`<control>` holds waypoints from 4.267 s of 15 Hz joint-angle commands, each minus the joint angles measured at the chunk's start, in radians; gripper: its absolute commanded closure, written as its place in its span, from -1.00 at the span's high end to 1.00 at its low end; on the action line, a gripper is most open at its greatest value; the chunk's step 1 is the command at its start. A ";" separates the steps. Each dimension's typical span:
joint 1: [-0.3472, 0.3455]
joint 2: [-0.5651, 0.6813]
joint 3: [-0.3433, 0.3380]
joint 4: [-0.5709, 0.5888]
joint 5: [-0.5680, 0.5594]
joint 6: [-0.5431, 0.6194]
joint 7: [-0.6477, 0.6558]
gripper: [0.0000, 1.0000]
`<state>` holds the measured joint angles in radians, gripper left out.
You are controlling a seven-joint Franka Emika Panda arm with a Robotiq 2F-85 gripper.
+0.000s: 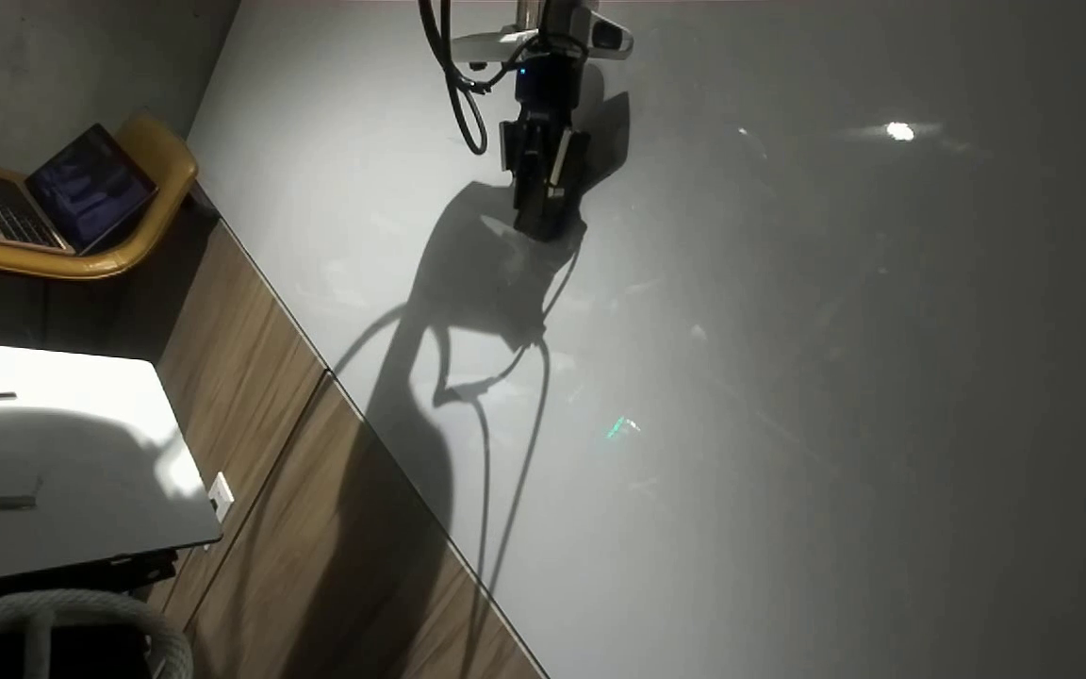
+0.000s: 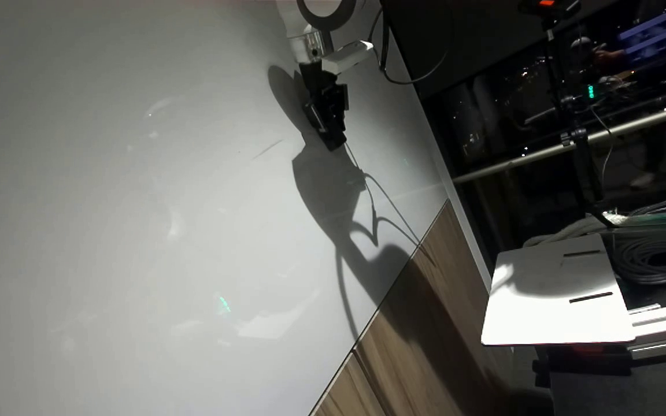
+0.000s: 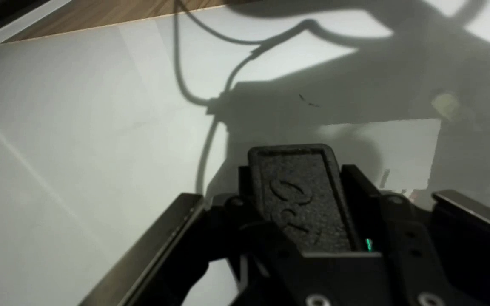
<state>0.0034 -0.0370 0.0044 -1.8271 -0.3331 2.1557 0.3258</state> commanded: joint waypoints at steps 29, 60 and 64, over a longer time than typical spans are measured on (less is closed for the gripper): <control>-0.089 0.000 -0.083 0.214 0.023 -0.122 -0.200 -0.05; 0.129 0.200 0.089 0.329 -0.022 -0.279 -0.109 0.00; 0.154 0.243 0.096 0.379 -0.040 -0.326 -0.088 0.00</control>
<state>0.1502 0.1074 0.0987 -1.5631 -0.3446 1.8653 0.2444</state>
